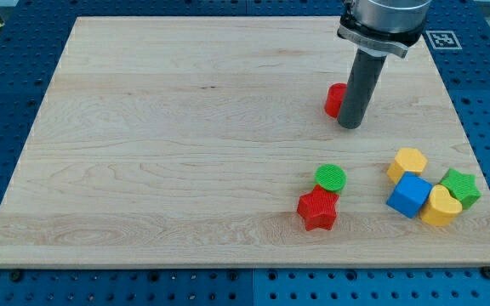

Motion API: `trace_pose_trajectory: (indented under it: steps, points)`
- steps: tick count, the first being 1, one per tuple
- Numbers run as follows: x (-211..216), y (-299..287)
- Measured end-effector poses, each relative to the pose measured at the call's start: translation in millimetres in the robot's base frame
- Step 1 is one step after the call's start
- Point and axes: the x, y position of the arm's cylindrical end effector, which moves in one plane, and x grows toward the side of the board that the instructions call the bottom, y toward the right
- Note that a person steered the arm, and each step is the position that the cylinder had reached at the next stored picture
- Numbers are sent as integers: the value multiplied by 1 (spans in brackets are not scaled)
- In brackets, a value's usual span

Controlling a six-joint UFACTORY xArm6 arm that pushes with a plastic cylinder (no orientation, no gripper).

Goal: Place the red circle diagonally left to the blue triangle

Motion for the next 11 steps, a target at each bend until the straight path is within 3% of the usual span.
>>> trace_pose_trajectory:
  steps: [2,6,11]
  points:
    - [0,-27]
    - [-26,0]
    - [-110,28]
